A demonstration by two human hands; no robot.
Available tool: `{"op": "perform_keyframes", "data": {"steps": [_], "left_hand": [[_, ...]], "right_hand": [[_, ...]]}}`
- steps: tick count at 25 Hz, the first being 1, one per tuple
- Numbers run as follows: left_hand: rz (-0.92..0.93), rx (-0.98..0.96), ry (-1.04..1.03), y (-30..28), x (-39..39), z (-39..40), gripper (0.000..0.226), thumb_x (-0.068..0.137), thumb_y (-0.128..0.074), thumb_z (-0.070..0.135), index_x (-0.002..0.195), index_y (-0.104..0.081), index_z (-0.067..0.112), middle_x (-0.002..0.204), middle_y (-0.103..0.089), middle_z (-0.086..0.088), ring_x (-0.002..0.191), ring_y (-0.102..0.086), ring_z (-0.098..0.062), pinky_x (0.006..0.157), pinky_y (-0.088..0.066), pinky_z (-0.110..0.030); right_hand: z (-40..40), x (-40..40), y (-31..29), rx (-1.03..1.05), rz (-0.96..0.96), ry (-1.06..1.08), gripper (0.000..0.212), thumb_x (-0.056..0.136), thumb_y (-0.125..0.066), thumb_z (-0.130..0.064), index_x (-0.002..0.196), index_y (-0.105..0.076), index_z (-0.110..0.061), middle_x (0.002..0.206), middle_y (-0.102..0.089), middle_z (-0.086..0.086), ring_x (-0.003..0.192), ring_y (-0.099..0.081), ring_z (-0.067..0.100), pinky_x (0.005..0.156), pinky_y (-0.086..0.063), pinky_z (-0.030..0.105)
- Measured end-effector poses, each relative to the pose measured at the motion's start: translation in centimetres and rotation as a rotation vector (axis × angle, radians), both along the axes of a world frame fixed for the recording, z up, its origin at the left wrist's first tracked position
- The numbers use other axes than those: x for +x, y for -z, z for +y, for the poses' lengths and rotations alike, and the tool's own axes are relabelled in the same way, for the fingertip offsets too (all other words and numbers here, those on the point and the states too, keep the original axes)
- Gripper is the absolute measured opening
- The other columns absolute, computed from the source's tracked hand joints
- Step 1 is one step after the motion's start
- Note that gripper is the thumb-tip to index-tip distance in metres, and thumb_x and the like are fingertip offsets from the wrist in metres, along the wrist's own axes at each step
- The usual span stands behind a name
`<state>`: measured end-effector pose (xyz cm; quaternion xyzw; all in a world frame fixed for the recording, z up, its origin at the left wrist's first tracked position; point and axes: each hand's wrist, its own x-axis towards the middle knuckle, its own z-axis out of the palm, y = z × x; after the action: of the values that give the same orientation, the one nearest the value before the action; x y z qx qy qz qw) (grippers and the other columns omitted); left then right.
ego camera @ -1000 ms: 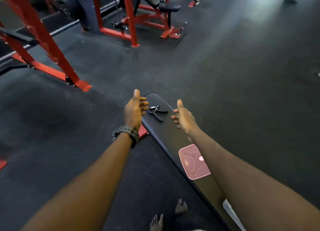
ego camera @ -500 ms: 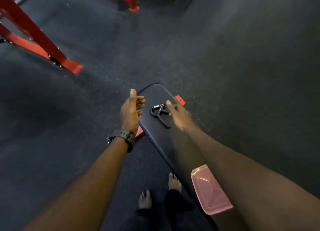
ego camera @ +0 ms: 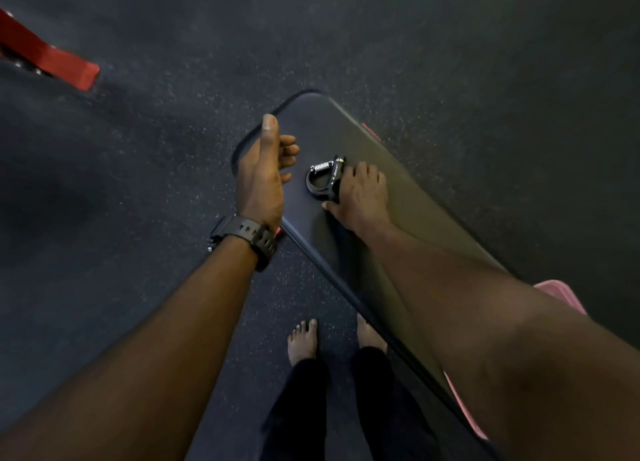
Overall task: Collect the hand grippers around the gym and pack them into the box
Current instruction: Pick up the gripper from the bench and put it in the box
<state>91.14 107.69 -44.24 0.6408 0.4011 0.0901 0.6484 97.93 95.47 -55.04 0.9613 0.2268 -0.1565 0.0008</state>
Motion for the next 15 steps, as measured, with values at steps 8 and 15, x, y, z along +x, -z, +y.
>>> {"op": "perform_keyframes", "data": {"steps": [8, 15], "left_hand": [[-0.140, 0.050, 0.283, -15.0, 2.3, -7.7, 0.060, 0.079, -0.035, 0.073, 0.082, -0.068, 0.023, 0.087, -0.072, 0.002, 0.084, -0.065, -0.016, 0.079, -0.050, -0.039], [-0.343, 0.089, 0.665, -28.9, -1.9, -25.9, 0.060, 0.075, -0.035, 0.080, 0.077, -0.067, 0.029, 0.087, -0.073, 0.009, 0.089, -0.069, -0.013, 0.087, -0.053, -0.045]], "right_hand": [[-9.3, -1.6, -18.5, 0.715, 0.304, 0.717, 0.037, 0.086, -0.060, -0.050, 0.095, -0.070, -0.016, 0.089, -0.063, 0.005, 0.087, -0.058, 0.022, 0.065, -0.038, 0.033], [-26.1, -10.9, -36.7, 1.114, 0.077, 0.972, 0.032, 0.081, -0.060, -0.048, 0.068, -0.068, -0.020, 0.086, -0.077, 0.008, 0.091, -0.071, 0.030, 0.085, -0.057, 0.048]]}}
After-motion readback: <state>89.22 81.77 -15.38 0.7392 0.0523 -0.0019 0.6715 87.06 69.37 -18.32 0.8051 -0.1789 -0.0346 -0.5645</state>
